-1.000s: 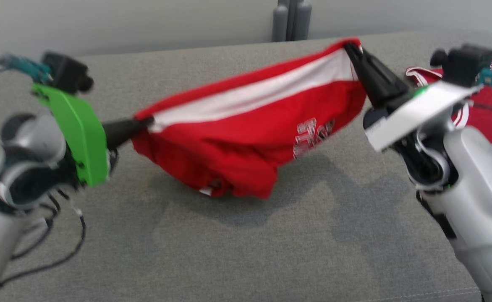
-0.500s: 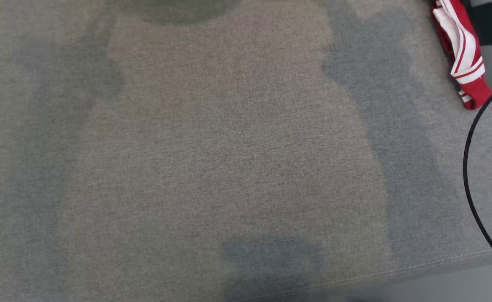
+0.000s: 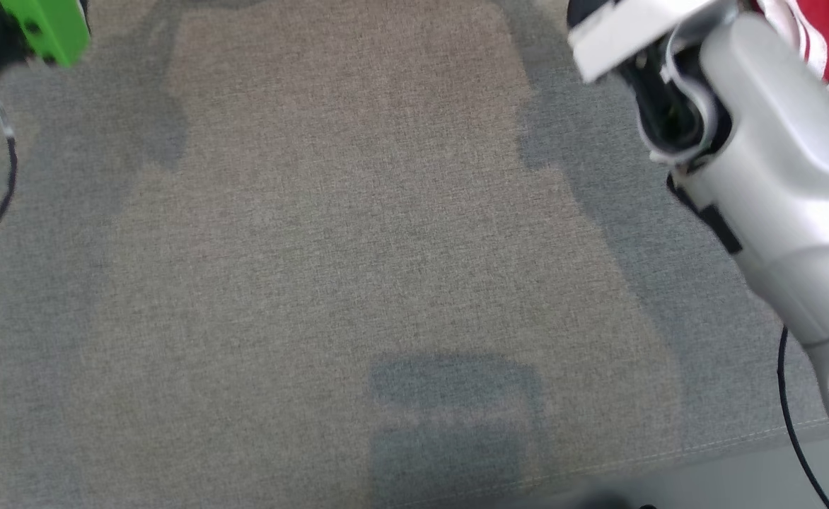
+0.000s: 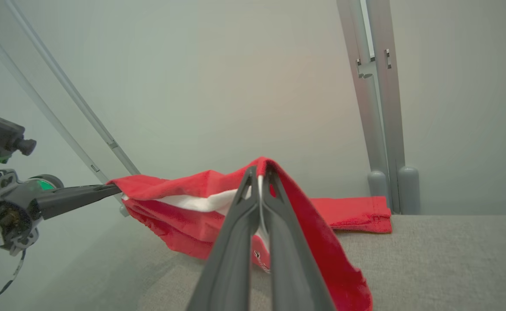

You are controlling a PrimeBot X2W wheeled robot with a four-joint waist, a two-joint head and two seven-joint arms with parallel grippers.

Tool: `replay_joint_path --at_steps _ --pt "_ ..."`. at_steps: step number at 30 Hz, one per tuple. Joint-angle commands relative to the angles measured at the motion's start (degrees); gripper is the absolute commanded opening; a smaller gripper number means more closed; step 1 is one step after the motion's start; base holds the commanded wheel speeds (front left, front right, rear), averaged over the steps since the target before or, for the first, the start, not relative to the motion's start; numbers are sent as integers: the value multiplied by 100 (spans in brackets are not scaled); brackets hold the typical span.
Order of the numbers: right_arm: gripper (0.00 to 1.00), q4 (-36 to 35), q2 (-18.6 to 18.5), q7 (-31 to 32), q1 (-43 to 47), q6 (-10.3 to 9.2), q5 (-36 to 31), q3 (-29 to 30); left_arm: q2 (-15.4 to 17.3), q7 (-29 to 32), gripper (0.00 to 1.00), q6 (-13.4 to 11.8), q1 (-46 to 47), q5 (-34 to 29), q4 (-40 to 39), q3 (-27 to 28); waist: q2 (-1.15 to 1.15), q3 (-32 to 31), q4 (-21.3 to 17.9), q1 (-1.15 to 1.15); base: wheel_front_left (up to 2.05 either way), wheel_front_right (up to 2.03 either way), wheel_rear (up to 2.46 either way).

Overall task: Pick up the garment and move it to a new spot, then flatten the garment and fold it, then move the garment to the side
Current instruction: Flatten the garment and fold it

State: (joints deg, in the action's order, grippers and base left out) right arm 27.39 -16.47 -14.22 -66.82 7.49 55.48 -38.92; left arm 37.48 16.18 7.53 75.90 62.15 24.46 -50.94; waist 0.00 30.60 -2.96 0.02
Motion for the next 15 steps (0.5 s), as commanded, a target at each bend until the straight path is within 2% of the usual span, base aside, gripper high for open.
replay_joint_path --at_steps 1,5,9,15 --pt "0 -47 -15 -13 171 0 105 -77 26 -86 0 -9 -205 72 -14 -49 0 -162 22 -2 0 0 0" --pt "0 -212 -208 -43 853 0 480 -500 112 -632 0 -21 -982 193 39 -109 0 -452 18 -2 0 0 0" --pt "0 -360 -438 -63 1392 0 711 -834 72 -1107 0 -168 -1819 312 -50 -183 0 -798 26 -2 0 0 0" --pt "0 -630 -820 -98 2111 0 868 -1171 -24 -1841 0 -475 -2921 -37 -337 -513 0 -1359 60 -2 0 0 0"
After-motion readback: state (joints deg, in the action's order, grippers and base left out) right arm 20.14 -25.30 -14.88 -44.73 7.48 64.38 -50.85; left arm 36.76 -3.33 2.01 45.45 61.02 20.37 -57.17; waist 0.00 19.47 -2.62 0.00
